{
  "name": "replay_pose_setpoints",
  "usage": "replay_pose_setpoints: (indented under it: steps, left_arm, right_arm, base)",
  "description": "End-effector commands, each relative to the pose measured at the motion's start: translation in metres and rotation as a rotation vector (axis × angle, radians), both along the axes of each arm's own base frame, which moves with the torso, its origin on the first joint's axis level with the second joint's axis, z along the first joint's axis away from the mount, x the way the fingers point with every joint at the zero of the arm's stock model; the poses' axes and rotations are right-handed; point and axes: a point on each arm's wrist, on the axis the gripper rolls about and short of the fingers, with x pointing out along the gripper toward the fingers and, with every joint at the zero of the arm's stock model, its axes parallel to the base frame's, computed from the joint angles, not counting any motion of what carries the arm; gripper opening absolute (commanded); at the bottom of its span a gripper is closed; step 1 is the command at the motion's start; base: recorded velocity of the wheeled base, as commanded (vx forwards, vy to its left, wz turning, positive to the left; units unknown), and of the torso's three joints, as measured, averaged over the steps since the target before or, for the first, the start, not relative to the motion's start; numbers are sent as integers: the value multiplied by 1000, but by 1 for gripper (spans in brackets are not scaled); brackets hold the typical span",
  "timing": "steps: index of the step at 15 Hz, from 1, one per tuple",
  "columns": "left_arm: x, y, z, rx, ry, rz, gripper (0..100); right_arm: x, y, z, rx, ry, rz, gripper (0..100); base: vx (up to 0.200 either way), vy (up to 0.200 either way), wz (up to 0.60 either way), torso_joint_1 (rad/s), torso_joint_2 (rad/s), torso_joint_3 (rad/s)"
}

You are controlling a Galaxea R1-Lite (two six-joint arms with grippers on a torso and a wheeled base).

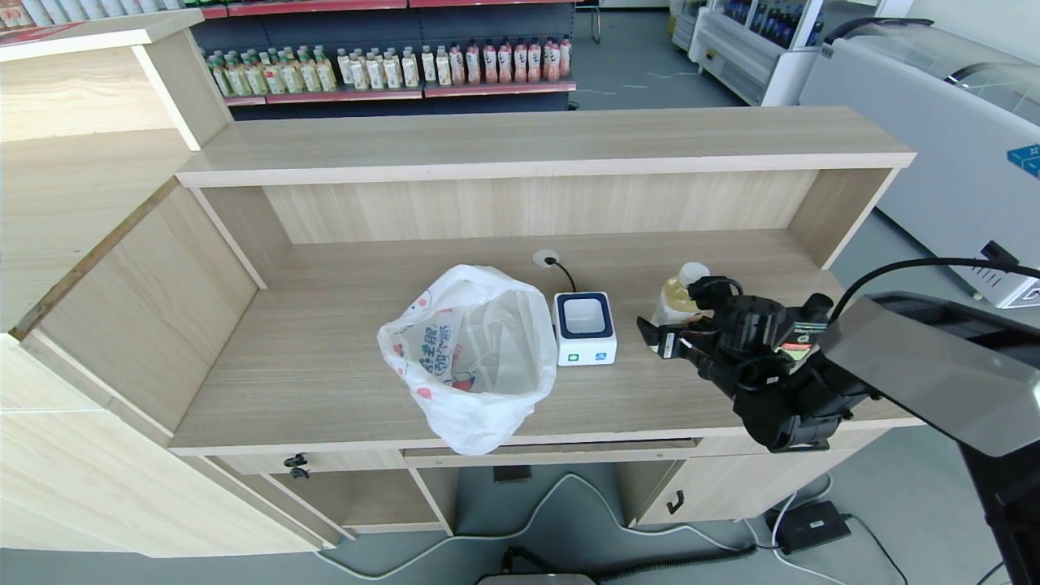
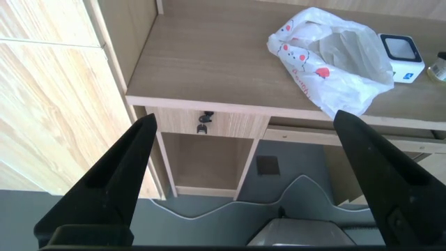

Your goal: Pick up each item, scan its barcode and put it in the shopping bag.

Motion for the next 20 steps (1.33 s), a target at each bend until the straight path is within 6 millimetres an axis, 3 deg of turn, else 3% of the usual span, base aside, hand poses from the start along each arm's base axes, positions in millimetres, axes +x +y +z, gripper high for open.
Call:
replay_pose_setpoints:
  steps: [1,14,15,20]
  left_arm:
    - [0,0,0,-1,-1,1,100]
    - [0,0,0,-1,-1,1,100]
    - [0,0,0,-1,-1,1,100]
    - [0,0,0,-1,-1,1,100]
  right_arm:
    - [6,2,1,5,-19,1,100]
    - [17,-4,17,-60,-107,51,100]
    - [17,-6,17,-61,-108,71,0]
    - [16,-14,12,-91,-92,76,0]
  base:
    - [0,0,0,0,0,0]
    - [0,0,0,0,0,0]
    - [0,0,0,0,0,0]
    - [0,0,0,0,0,0]
